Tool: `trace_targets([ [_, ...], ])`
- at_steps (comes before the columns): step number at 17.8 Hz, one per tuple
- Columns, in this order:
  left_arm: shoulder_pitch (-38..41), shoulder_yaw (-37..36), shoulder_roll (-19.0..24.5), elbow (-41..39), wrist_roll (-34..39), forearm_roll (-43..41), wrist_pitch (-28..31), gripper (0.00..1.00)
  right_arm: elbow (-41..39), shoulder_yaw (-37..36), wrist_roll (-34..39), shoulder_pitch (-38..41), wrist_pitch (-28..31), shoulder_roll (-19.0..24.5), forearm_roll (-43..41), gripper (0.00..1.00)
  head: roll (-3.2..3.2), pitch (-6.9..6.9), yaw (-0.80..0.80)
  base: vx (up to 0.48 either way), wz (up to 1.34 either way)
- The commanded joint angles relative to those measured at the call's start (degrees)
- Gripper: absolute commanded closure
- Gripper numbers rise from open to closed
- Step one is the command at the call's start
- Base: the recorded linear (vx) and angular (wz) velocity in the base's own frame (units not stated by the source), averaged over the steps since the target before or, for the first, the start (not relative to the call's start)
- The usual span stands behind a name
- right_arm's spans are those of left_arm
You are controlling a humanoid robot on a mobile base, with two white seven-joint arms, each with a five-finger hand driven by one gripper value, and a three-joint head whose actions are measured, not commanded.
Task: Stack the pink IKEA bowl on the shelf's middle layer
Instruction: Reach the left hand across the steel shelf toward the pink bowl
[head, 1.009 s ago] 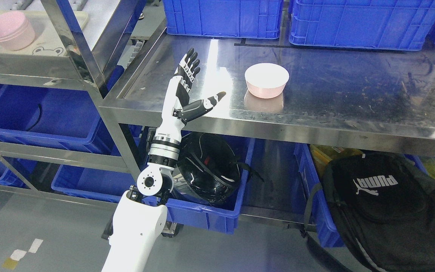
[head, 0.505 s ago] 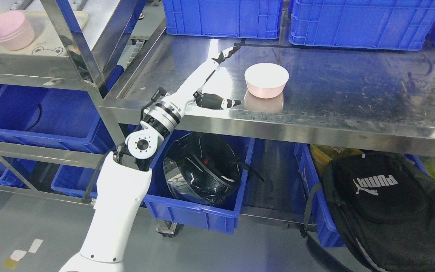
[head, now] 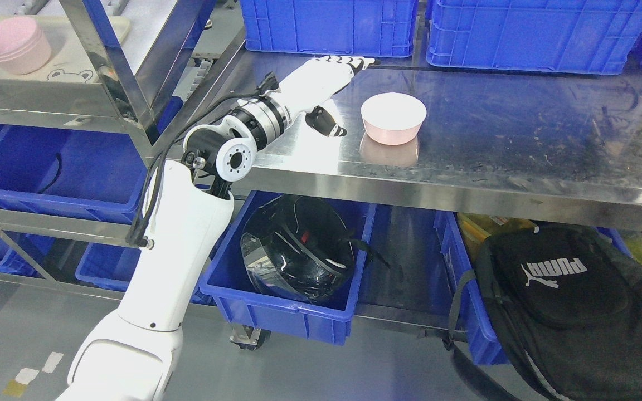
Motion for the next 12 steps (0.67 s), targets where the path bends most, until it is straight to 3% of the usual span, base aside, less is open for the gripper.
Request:
trace_targets([
  [1, -3.3, -5.8, -4.1, 6.4, -0.7, -7.4, -0.5, 0.00, -1.0, 0.0, 0.0, 1.3, 0.0, -1.0, 0.0, 0.00, 0.00, 0.00, 0.00, 0.000, 0.00],
  [3, -3.5, -7.6, -4.1, 6.9, -1.9, -8.0, -0.2, 0.01, -1.0, 0.0, 0.0, 1.3, 0.0, -1.0, 0.0, 0.00, 0.00, 0.00, 0.00, 0.000, 0.00],
  [8, -12.1, -11.9, -4.1, 18.4, -3.4, -9.1, -0.5, 0.06, -1.0, 0.0, 0.0, 1.3, 0.0, -1.0, 0.0, 0.00, 0.00, 0.00, 0.00, 0.000, 0.00],
  [12, -14.9, -15.4, -4.1, 27.0, -2.6, -4.3, -1.3, 0.09, -1.0, 0.0, 0.0, 1.3, 0.0, -1.0, 0.0, 0.00, 0.00, 0.00, 0.00, 0.000, 0.00],
])
